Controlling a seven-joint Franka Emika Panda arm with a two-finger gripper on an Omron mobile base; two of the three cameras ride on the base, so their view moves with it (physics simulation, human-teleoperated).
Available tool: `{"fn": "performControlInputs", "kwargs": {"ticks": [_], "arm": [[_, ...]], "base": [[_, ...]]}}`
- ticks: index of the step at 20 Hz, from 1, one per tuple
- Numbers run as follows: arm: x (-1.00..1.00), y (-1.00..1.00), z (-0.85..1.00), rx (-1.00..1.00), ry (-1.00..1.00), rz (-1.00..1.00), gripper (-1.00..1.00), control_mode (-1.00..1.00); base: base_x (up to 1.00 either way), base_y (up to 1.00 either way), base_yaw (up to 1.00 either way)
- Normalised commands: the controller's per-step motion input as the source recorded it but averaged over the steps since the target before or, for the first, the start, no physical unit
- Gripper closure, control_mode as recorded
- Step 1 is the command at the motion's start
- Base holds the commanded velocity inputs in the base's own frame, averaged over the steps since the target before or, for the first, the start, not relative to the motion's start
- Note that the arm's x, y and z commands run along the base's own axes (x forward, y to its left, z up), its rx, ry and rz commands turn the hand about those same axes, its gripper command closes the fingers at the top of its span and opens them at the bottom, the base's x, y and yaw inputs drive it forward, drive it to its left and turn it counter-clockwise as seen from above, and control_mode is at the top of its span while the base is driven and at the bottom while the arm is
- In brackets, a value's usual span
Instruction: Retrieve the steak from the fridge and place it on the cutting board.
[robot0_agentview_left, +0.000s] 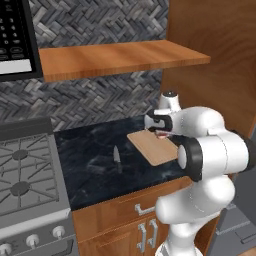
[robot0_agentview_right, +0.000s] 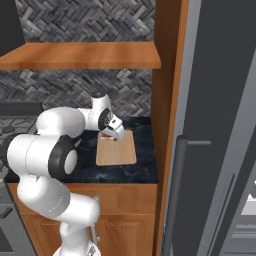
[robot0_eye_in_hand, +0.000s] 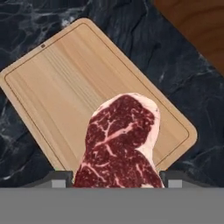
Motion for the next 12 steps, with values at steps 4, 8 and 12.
{"fn": "performControlInputs", "kwargs": {"ticks": [4, 8, 12], "arm": [[0.37, 0.0, -0.59, 0.0, 0.0, 0.0, 1.0, -1.0], [0.18, 0.0, -0.6, 0.0, 0.0, 0.0, 1.0, -1.0], [0.16, 0.0, -0.51, 0.0, 0.0, 0.0, 1.0, -1.0]], "base": [[0.0, 0.0, 0.0], [0.0, 0.0, 0.0], [0.0, 0.0, 0.0]]}}
